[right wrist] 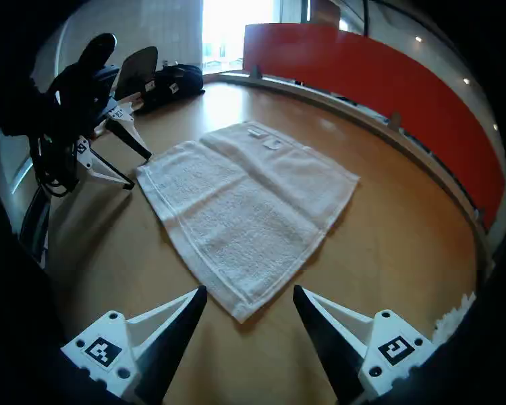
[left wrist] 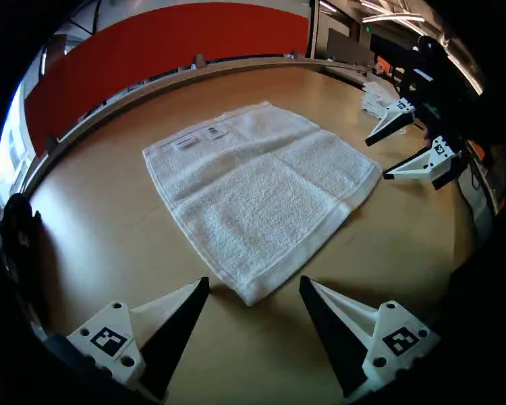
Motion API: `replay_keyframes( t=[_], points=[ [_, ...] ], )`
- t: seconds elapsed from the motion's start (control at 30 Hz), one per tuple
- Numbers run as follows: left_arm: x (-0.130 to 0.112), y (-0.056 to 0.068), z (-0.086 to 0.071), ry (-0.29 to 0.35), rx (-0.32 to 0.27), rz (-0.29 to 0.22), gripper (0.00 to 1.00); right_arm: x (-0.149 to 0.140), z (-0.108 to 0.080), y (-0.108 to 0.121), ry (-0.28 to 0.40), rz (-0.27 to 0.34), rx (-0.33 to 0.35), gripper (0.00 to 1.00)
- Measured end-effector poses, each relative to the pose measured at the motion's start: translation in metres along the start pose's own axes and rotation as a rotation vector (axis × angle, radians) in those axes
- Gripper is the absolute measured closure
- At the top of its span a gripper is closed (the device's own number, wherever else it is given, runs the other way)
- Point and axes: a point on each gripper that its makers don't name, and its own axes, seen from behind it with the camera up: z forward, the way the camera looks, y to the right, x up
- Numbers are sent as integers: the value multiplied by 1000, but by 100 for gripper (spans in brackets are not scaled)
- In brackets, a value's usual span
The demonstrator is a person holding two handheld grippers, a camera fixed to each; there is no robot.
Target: Fold towel
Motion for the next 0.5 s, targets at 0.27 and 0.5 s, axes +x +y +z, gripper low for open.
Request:
replay_keyframes(
  t=[0.27,0.5],
  points=[
    [0,-1,2,0,-2,-3,1,-8,1,1,-21,1,11,11],
    [-1,-1,1,-8,2,12,3,-14,2,-1,-37,11,28,23]
  ],
)
